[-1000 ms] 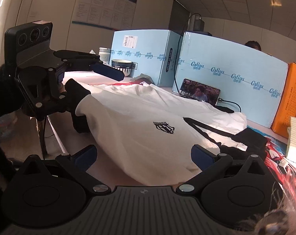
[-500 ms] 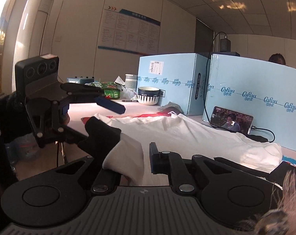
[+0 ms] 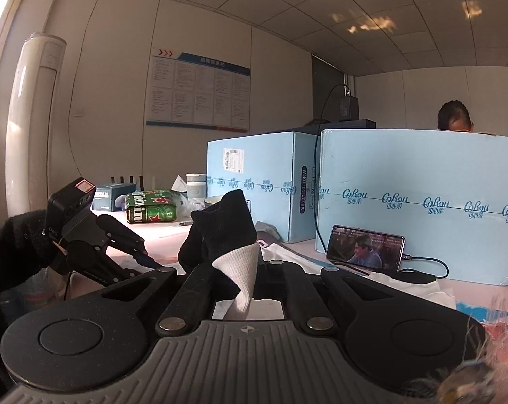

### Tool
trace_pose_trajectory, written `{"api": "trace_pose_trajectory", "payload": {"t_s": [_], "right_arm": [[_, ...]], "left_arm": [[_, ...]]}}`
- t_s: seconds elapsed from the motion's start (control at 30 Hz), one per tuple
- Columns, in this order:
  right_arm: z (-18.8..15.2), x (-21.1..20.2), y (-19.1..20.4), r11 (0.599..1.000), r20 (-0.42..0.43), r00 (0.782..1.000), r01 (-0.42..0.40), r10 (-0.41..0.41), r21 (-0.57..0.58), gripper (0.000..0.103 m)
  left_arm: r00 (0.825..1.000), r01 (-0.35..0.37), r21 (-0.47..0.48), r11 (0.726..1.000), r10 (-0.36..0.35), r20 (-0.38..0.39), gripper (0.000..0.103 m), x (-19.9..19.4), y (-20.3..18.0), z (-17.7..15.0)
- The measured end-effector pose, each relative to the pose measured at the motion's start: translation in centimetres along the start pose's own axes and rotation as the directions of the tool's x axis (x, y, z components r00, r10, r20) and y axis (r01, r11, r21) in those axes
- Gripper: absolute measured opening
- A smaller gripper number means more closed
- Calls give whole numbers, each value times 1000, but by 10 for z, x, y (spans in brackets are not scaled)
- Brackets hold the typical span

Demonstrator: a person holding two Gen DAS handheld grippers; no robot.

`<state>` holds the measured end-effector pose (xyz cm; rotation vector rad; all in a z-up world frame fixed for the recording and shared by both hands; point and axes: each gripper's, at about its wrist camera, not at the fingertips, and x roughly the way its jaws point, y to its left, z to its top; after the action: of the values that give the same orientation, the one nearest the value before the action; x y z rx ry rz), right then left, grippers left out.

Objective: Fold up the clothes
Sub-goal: 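Grasp the shirt sleeve with the right gripper and lift it, then fold the shirt side over the body with the right gripper and release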

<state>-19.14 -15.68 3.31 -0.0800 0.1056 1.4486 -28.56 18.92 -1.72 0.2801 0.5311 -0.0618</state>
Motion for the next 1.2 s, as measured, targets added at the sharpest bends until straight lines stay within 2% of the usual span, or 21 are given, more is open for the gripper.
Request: {"api": "trace_pose_trajectory", "payload": {"t_s": [0.13,0.27,0.37,0.4,0.43,0.47,0.5,0.6,0.63,0.7,0.77,0.83,0.9,0.93,1.0,1.1,1.13,1.17,1.2], "right_arm": [[6,24,-37,997,-51,998,-18,21,69,2],[0,49,-75,988,-139,989,-18,40,154,2],[-10,64,-102,972,-214,977,47,4,231,5],[-14,69,-110,963,-242,970,87,-23,255,20],[-16,71,-116,949,-274,957,172,-97,263,46],[-17,72,-120,931,-299,941,245,-161,270,56],[-17,62,-117,922,-293,939,267,-183,280,61],[-16,33,-109,892,-276,929,329,-247,310,62],[-16,23,-106,881,-270,925,349,-268,320,65],[-16,4,-99,859,-259,916,384,-307,339,70],[-16,-13,-75,867,-246,919,377,-308,325,72],[-21,-15,-52,888,-257,912,383,-319,255,74],[-25,-18,-28,904,-267,905,386,-332,184,77],[-28,-18,-18,909,-277,899,389,-339,149,78],[-40,-8,-16,905,-347,864,417,-364,89,78],[-58,4,-13,894,-440,802,449,-404,-2,78],[-60,2,-15,886,-437,795,463,-421,-13,78],[-59,-3,-16,881,-427,797,473,-427,2,78],[-58,-7,-18,876,-417,800,482,-432,17,78]], "left_arm": [[1000,-25,-110,994,27,12,28,-2,40,-2],[999,-28,-212,977,32,15,29,7,64,-5],[995,-95,-242,966,92,-25,30,16,70,-7],[993,-121,-247,961,114,-41,31,19,71,-8],[989,-146,-252,957,136,-56,30,21,72,-8],[985,-172,-248,953,159,-70,31,23,72,-8],[980,-197,-241,950,182,-83,31,23,70,-9],[964,-266,-251,931,251,-89,31,20,68,-8],[957,-289,-262,921,277,-83,32,17,66,-7],[946,-323,-283,903,317,-67,37,13,62,-4],[944,-324,-299,898,328,-39,37,10,53,2],[958,-277,-274,921,288,0,41,13,38,10],[970,-223,-241,944,239,39,54,17,22,19],[976,-203,-202,958,216,40,56,21,13,23],[981,-195,-115,974,196,4,58,31,-1,27],[971,-226,16,974,227,-74,59,39,-16,22],[966,-244,43,969,247,-84,61,37,-18,19],[958,-269,63,961,273,-87,67,32,-18,18],[949,-296,80,952,303,-88,69,27,-17,16]]}}
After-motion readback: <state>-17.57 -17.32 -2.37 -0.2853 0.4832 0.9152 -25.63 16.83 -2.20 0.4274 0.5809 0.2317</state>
